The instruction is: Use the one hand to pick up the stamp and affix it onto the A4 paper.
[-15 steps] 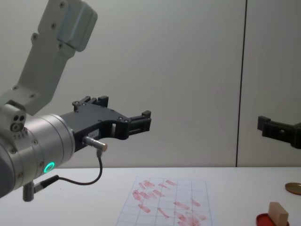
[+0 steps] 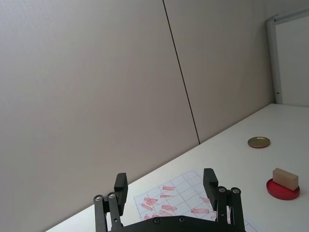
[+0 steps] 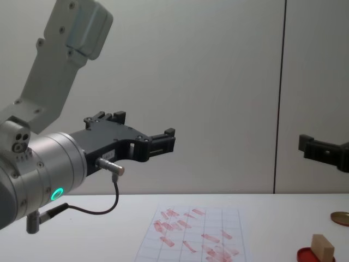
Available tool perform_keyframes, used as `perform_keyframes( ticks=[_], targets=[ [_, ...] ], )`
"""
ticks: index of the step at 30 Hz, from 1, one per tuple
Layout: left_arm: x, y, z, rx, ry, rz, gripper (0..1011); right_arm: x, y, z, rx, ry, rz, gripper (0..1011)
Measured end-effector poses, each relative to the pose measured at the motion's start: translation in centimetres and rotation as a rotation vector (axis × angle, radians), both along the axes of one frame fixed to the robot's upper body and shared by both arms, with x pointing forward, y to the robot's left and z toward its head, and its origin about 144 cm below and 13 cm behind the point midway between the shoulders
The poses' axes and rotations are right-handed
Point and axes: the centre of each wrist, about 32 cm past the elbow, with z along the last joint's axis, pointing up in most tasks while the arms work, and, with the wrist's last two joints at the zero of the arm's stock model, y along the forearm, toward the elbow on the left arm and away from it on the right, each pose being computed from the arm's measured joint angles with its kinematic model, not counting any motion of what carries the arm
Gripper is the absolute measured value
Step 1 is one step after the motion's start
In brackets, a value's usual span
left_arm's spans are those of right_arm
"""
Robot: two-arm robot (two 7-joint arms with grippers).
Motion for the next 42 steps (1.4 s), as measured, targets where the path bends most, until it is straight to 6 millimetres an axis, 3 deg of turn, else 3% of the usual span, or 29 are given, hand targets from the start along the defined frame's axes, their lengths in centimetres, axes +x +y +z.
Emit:
perform_keyframes(
  ticks=[26, 42],
  targets=[
    [0.0, 0.0, 0.0, 0.0, 0.0, 0.0, 993, 0.2, 0.2, 0.2, -0.009, 0.024, -0.025, 1001],
    [0.0, 0.0, 0.0, 0.0, 0.0, 0.0, 993, 3.4, 0.5, -0.4, -0.059, 0.158, -0.139, 1000]
  ],
)
